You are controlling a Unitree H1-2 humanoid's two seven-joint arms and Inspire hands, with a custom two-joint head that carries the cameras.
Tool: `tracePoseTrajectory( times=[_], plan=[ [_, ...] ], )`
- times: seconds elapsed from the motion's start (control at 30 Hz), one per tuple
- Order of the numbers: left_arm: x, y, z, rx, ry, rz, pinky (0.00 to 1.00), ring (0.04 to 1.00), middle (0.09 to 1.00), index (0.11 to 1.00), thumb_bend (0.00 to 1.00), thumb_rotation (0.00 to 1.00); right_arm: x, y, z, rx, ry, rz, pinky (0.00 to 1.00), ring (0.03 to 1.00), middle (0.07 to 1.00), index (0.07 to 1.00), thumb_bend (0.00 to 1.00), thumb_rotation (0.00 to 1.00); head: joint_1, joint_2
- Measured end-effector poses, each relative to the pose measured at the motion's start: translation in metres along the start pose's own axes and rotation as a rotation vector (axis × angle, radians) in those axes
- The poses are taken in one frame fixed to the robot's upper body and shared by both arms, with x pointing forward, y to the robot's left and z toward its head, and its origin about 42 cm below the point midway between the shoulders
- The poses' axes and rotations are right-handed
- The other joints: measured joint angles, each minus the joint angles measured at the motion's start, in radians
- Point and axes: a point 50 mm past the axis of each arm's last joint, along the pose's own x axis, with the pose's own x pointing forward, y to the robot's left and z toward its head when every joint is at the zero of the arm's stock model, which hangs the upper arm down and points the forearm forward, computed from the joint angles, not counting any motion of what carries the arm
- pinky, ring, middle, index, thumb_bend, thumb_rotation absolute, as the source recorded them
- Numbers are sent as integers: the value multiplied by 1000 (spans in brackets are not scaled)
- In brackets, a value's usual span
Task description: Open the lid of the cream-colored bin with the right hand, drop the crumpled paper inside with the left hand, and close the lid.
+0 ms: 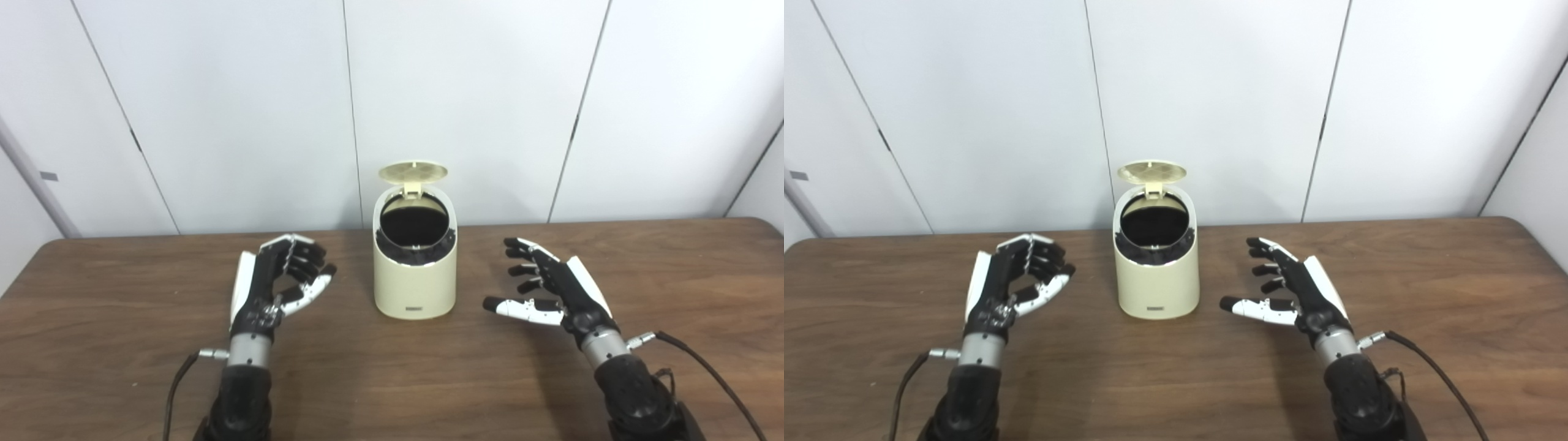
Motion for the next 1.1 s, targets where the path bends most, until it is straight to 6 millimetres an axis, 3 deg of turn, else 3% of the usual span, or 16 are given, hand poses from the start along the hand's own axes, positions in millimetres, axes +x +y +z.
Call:
tracePoseTrajectory(
  times=[0.17,0.43,0.73,0.87,1.1],
  plan=[
    [-11,-1,-9,-21,34,-30,528,632,696,498,500,66,11,-6,13,-11,-85,-20,644,772,880,862,672,415,0,-14],
    [-11,-2,-11,-6,47,-48,526,626,690,498,501,59,31,-16,39,-88,-192,-2,682,800,889,872,695,407,0,-20],
    [-12,-5,-17,-13,74,-32,512,617,684,498,503,58,60,-25,80,-149,-254,46,734,870,909,894,709,398,0,-17],
    [-12,-5,-17,-13,73,-29,519,625,685,498,503,61,65,-23,87,-201,-249,82,764,877,911,893,728,435,3,-17],
    [-12,-5,-17,-7,72,-27,510,620,684,498,503,60,79,-36,105,-312,-282,108,808,893,912,894,734,415,6,-17]
  ],
)
